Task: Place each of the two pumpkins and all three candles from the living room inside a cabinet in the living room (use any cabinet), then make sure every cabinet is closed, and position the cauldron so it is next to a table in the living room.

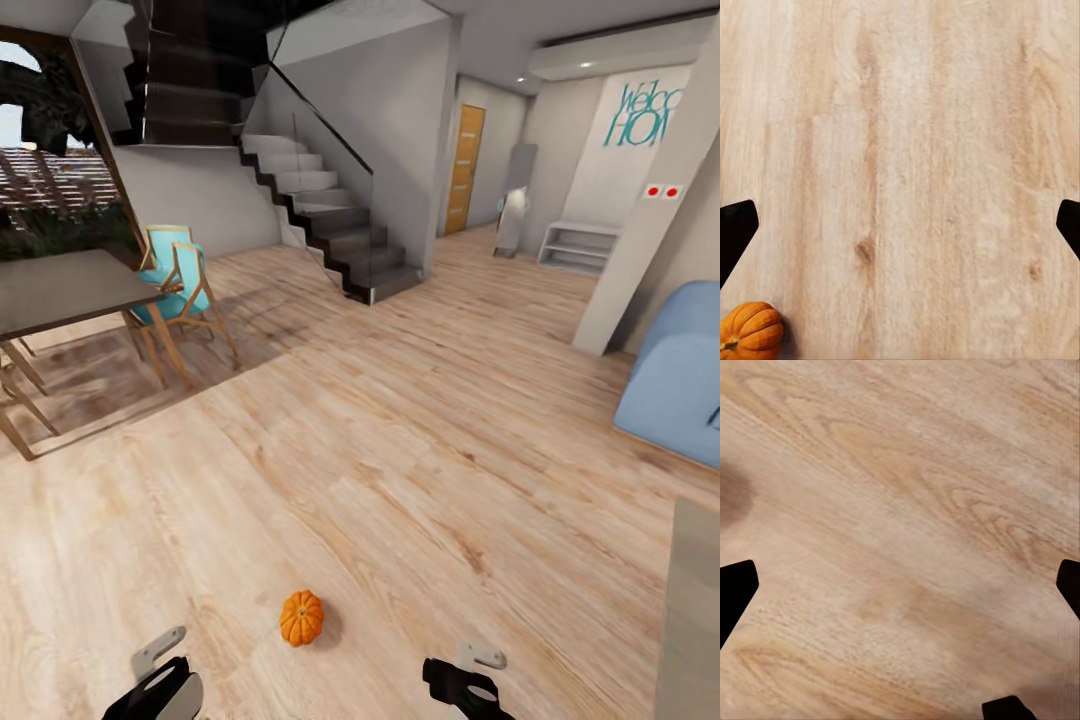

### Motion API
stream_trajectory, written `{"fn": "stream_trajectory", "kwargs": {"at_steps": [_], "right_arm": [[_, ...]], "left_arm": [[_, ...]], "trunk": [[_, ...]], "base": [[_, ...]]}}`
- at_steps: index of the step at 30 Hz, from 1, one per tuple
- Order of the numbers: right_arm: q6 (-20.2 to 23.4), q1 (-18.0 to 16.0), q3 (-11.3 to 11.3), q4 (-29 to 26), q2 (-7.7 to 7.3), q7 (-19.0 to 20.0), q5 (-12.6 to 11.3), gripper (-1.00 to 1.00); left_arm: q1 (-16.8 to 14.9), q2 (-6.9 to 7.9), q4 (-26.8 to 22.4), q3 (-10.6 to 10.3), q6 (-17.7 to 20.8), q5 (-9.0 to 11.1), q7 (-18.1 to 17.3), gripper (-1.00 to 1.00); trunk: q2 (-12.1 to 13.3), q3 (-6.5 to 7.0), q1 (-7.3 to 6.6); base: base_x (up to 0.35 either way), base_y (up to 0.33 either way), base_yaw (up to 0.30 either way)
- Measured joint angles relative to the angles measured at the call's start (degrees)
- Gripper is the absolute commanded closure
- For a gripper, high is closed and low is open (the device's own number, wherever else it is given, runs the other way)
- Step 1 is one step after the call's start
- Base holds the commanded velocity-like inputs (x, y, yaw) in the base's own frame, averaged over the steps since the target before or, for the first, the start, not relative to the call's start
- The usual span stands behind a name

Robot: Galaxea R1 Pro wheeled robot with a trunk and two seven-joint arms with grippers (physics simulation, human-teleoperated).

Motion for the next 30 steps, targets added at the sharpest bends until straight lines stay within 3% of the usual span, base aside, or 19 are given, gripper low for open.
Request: {"fn": "stream_trajectory", "kwargs": {"at_steps": [8,30], "right_arm": [[0.0,-0.01,0.0,0.0,0.01,-0.01,0.0,-1.0],[0.0,0.0,0.09,0.0,0.0,0.0,0.0,-1.0]], "left_arm": [[0.0,-1.38,0.25,0.0,0.0,-0.81,-0.02,-1.0],[0.0,-1.44,0.26,0.09,-0.01,-0.89,0.07,-1.0]], "trunk": [[0.0,0.0,0.03],[0.0,0.0,0.02]], "base": [[-0.188,-0.133,0.287],[-0.065,-0.033,0.252]]}}
